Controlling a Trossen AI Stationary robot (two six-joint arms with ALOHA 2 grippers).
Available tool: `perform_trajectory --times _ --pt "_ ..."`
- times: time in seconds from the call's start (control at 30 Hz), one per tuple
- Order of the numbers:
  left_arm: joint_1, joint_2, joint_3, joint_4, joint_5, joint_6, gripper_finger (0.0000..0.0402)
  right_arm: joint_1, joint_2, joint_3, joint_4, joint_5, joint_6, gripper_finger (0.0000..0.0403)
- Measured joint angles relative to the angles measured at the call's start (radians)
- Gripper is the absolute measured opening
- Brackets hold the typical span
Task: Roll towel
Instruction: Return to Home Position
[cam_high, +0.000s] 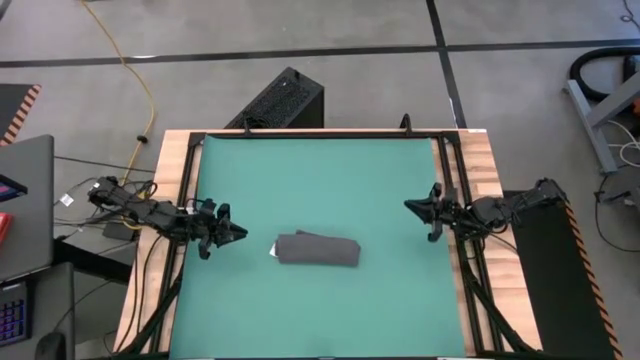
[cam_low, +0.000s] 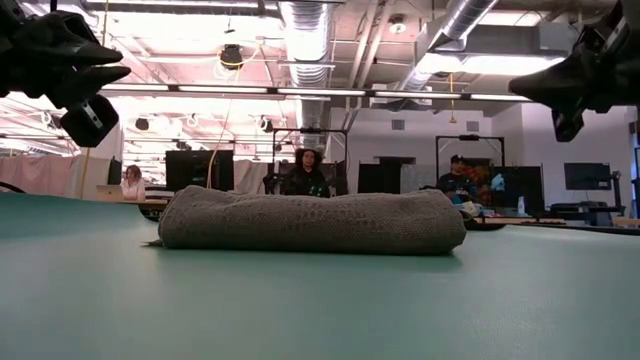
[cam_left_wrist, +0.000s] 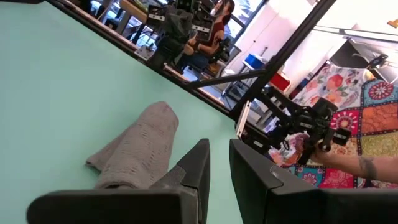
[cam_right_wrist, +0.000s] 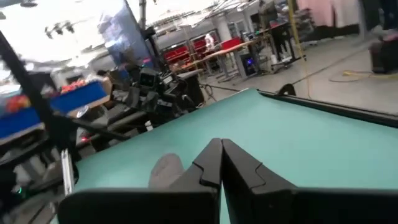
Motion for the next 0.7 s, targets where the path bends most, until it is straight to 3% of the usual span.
perform_trajectory --times 0.23,0.7 --pt "0.0 0.0 0.001 -0.002 0.0 0.0 0.005 0.0 0.0 0.0 -0.001 -0.138 -0.195 0.0031" --pt "0.0 0.0 0.002 -0.003 -0.002 0.0 0.005 0.0 0.0 -0.001 0.02 -0.145 -0.199 0.0031"
